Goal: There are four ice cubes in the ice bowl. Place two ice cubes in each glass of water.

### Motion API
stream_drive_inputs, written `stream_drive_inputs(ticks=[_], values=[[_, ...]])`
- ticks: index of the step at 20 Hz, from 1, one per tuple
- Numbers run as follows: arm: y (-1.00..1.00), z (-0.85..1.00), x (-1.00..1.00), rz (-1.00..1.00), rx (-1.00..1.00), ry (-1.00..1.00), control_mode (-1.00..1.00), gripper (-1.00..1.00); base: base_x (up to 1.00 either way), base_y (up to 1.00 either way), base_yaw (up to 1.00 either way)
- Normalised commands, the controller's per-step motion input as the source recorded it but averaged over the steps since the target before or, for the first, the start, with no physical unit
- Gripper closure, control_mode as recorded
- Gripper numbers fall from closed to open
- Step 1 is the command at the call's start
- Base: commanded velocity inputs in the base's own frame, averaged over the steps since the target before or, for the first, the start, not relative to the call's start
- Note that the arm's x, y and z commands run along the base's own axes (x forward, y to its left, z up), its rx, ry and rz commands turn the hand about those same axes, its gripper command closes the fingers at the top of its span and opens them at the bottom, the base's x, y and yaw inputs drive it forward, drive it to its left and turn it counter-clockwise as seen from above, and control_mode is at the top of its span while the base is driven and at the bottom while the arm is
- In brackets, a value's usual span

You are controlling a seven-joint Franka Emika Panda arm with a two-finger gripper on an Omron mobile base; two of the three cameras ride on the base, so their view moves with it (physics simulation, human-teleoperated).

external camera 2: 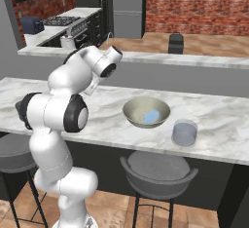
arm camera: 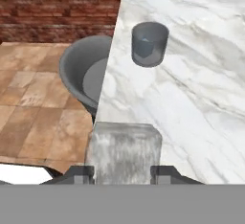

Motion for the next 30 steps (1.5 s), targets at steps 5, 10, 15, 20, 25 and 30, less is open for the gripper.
stream_drive_inputs(ticks=[5, 10, 15, 20, 25, 30], values=[[0.72, -0.15, 0.23, 0.07, 0.00, 0.18, -1.00, 1.00, 0.00, 0.00, 0.00], [0.69, 0.00, 0.03, 0.07, 0.00, 0.16, -1.00, 1.00, 0.00, 0.00, 0.00], [0.72, -0.02, 0.00, 0.08, 0.01, 0.08, -1.00, 1.00, 0.00, 0.00, 0.00], [0.58, -0.29, 0.00, 0.03, 0.07, 0.00, -1.00, 1.00, 0.00, 0.00, 0.00], [0.50, -0.26, 0.00, 0.03, 0.09, -0.03, -1.00, 1.00, 0.00, 0.00, 0.00], [0.47, -0.06, 0.00, 0.03, 0.07, -0.08, -1.00, 1.00, 0.00, 0.00, 0.00]])
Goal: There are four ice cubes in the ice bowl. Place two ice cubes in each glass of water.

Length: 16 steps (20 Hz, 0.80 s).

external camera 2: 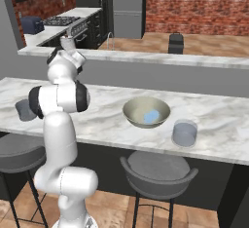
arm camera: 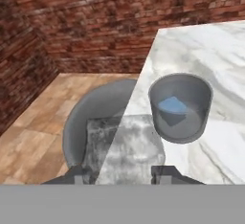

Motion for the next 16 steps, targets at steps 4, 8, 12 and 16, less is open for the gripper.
stream_drive_inputs(ticks=[4, 8, 12, 16], values=[[0.47, 0.00, 0.00, 0.05, 0.02, -0.06, -1.00, 1.00, 0.00, 0.00, 0.00], [0.46, 0.00, 0.00, 0.05, 0.00, -0.09, -1.00, 1.00, 0.00, 0.00, 0.00], [0.48, -0.16, 0.00, 0.02, 0.00, -0.08, -1.00, 1.00, 0.00, 0.00, 0.00], [0.40, -0.23, 0.02, 0.02, 0.00, -0.12, -1.00, 1.00, 0.00, 0.00, 0.00]])
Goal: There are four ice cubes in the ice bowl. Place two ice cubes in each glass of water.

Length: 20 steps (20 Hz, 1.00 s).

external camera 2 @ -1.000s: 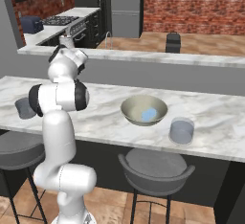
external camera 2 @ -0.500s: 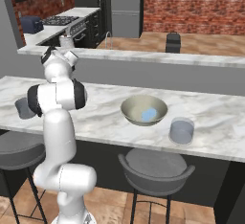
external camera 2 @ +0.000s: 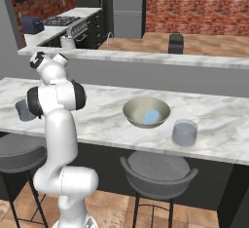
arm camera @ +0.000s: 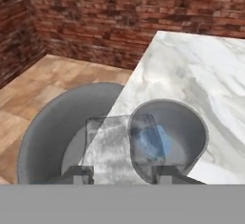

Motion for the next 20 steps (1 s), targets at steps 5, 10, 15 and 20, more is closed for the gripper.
stream_drive_inputs(ticks=[5, 10, 15, 20], values=[[0.33, -0.26, 0.00, 0.02, 0.00, -0.11, -1.00, 1.00, 0.00, 0.00, 0.00], [0.23, -0.06, 0.03, 0.02, 0.01, -0.13, -1.00, 1.00, 0.00, 0.00, 0.00], [0.22, -0.02, 0.14, 0.03, 0.02, -0.12, -1.00, 1.00, 0.00, 0.00, 0.00], [0.26, -0.30, 0.19, 0.03, 0.00, -0.06, -1.00, 1.00, 0.00, 0.00, 0.00]])
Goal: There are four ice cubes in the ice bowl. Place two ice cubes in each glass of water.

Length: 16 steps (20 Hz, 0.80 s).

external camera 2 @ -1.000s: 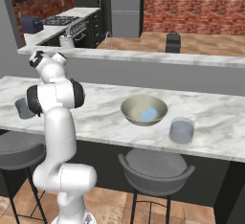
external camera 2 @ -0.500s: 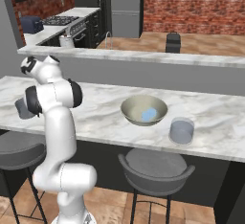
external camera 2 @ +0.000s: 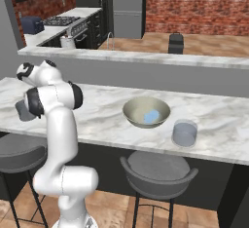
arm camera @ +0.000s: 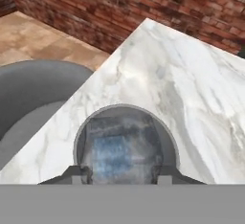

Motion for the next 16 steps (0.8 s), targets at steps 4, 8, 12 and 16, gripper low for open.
stream_drive_inputs(ticks=[4, 8, 12, 16], values=[[0.18, -0.42, 0.22, 0.05, 0.00, 0.00, -1.00, 1.00, 0.00, 0.00, 0.00], [0.01, -0.21, 0.16, 0.06, 0.00, 0.00, -1.00, 1.00, 0.00, 0.00, 0.00], [0.00, -0.03, 0.08, 0.06, 0.02, 0.00, -1.00, 1.00, 0.00, 0.00, 0.00], [0.02, 0.00, 0.00, 0.06, 0.00, 0.00, -1.00, 1.00, 0.00, 0.00, 0.00]])
